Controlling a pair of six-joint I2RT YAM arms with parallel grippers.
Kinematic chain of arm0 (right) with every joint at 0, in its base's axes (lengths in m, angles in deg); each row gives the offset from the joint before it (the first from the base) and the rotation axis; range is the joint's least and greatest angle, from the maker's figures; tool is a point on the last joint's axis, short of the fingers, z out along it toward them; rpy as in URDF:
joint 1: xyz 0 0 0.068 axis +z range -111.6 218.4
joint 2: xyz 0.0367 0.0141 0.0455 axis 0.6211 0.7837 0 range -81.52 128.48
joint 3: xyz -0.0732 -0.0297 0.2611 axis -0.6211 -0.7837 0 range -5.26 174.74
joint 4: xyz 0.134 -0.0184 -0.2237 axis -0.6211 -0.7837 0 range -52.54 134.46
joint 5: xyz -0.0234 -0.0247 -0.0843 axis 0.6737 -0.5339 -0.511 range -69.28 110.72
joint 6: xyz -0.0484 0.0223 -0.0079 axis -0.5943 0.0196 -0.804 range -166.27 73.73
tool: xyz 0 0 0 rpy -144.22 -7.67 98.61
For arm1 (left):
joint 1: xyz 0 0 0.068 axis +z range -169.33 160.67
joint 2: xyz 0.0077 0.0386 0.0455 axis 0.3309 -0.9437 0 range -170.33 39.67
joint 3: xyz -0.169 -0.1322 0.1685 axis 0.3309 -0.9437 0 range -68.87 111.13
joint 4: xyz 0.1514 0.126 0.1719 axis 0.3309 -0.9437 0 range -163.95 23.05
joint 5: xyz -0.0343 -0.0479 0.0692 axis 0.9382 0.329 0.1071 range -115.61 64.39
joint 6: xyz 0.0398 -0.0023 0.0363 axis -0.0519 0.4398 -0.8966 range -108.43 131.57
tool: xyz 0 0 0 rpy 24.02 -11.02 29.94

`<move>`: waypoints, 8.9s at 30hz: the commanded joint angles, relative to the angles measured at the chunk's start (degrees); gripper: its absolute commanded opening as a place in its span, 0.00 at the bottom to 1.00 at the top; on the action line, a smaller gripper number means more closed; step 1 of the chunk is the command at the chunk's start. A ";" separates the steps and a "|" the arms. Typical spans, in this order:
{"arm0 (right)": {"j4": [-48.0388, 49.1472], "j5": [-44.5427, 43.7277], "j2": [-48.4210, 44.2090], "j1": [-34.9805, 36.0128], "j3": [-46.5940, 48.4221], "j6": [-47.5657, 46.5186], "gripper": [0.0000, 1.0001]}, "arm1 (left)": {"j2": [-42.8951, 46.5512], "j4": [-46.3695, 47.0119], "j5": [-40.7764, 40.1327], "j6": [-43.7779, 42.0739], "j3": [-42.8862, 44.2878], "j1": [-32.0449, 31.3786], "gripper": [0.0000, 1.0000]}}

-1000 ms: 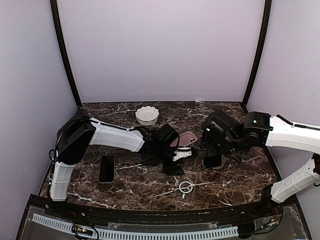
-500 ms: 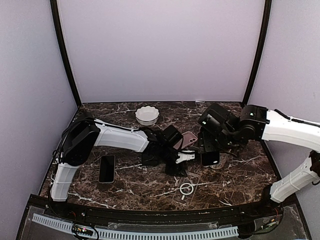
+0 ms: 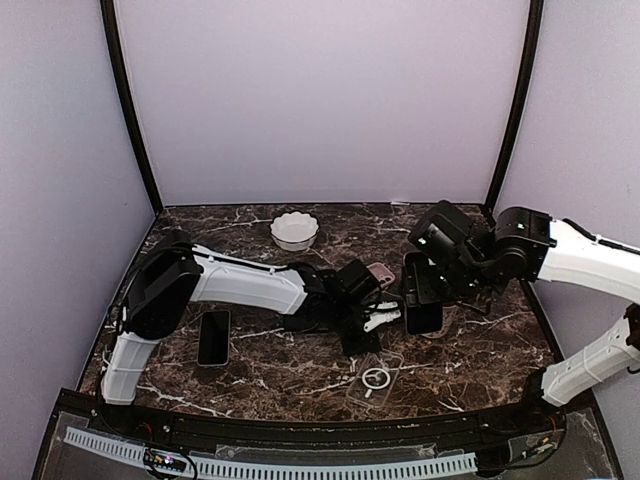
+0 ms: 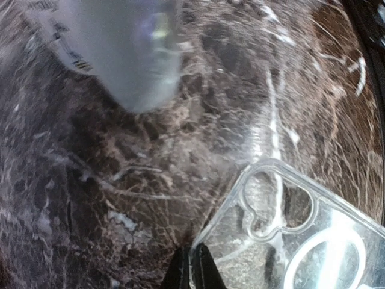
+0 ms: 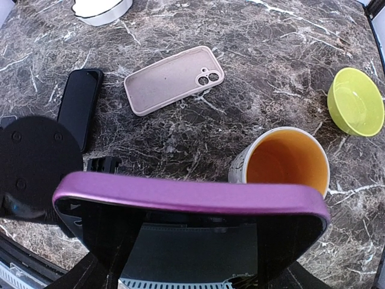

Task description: Put the phone into the phone case

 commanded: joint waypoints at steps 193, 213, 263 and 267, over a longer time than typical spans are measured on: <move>14.41 18.20 38.42 -0.21 2.65 -26.55 0.59 | 45.50 11.58 -33.42 36.73 -43.69 11.69 0.89; 46.48 -2.33 11.61 9.81 -1.87 -27.59 0.17 | 59.32 45.06 -8.66 48.39 -51.56 11.76 0.93; 52.40 53.87 -2.77 1.69 -5.78 -39.47 0.00 | 67.01 49.45 23.01 28.10 -53.33 5.97 0.37; 51.99 55.17 -2.46 1.70 -4.47 -39.76 0.00 | 66.88 50.98 19.84 29.20 -54.22 5.97 0.41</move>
